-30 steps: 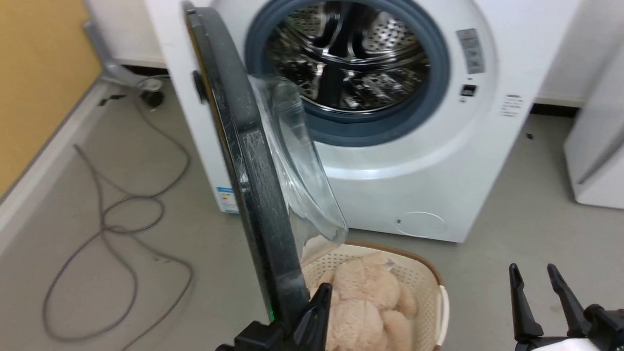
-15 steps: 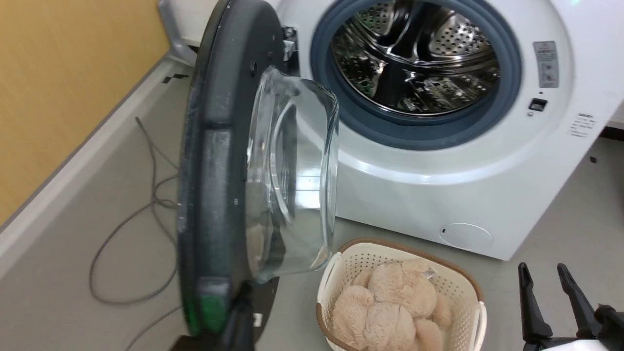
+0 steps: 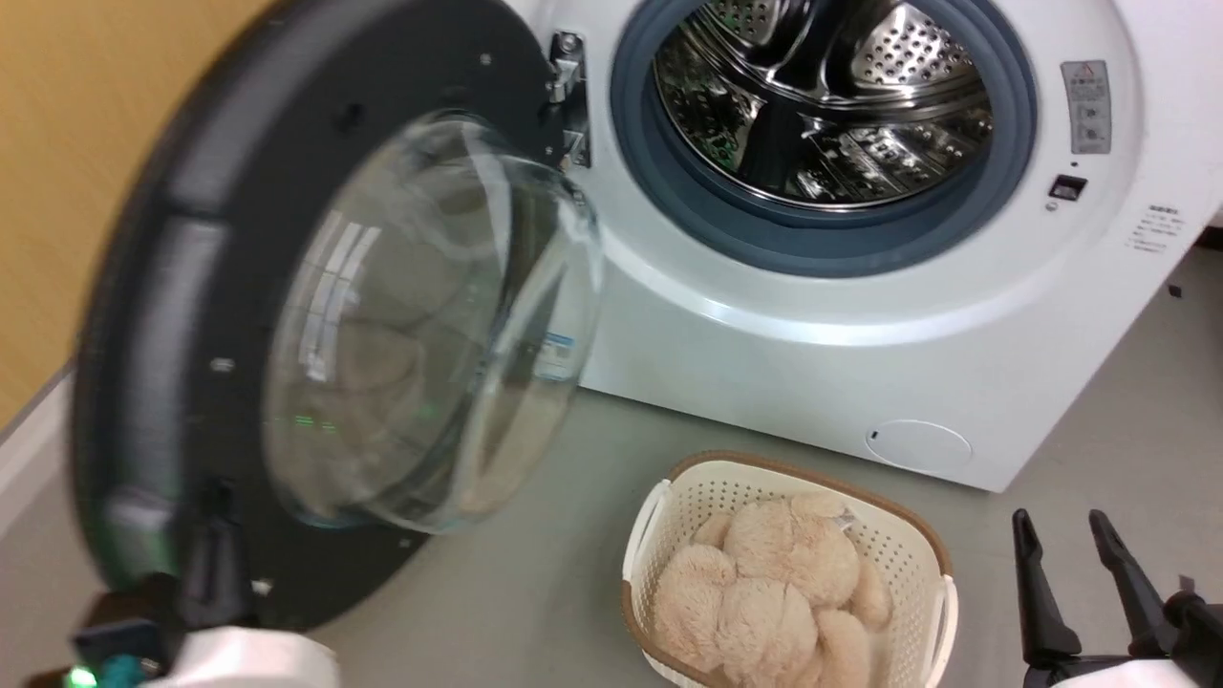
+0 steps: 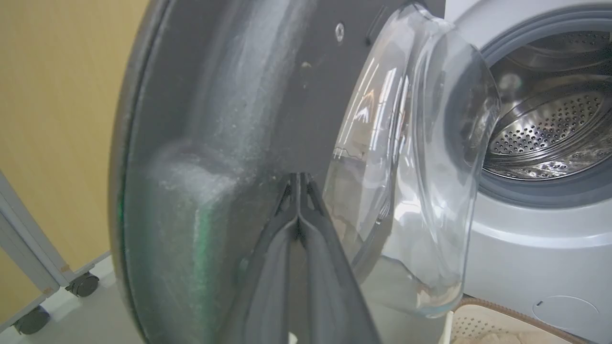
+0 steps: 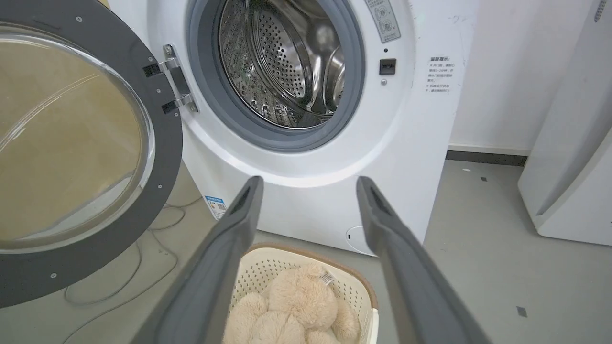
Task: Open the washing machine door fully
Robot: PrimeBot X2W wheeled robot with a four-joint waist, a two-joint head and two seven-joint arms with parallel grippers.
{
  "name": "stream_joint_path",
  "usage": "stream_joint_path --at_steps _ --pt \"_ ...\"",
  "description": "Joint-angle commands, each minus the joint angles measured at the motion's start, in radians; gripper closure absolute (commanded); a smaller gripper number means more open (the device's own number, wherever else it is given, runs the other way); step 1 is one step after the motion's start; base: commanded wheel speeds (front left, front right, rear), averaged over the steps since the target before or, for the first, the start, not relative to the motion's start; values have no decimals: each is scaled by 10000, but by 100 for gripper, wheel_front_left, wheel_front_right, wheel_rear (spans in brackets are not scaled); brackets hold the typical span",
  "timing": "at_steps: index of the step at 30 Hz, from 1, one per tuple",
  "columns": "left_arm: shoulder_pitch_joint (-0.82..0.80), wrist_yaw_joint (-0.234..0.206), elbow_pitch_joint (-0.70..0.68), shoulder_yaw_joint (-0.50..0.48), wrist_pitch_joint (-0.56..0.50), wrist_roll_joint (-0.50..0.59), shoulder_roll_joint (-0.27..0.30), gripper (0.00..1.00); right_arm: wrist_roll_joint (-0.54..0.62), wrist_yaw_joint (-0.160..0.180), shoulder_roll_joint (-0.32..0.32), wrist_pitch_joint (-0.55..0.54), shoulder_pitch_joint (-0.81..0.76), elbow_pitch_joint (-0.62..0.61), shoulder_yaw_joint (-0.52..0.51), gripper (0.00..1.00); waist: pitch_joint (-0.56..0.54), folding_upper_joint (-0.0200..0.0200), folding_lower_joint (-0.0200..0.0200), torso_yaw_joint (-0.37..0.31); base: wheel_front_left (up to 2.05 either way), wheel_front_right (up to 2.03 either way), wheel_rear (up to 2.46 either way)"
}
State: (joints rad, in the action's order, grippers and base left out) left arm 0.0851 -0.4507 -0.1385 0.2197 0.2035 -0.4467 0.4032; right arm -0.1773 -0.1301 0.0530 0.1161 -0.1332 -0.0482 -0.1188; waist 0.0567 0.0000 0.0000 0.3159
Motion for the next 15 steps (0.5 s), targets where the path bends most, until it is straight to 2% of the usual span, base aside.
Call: stream_joint_path --at_steps 1,5,15 --pt "-199 37 137 -172 96 -84 95 100 -17 -6 -28 -4 113 -84 -15 0 88 0 0 -85 0 0 0" --pt "-707 347 991 -902 316 -467 353 100 10 -6 -28 -25 174 -100 -2 0 203 0 0 -259 0 0 0" --pt "-2248 1476 3974 -2248 561 -1094 783 100 109 -6 -28 -86 428 -132 40 0 467 0 0 -603 0 0 0"
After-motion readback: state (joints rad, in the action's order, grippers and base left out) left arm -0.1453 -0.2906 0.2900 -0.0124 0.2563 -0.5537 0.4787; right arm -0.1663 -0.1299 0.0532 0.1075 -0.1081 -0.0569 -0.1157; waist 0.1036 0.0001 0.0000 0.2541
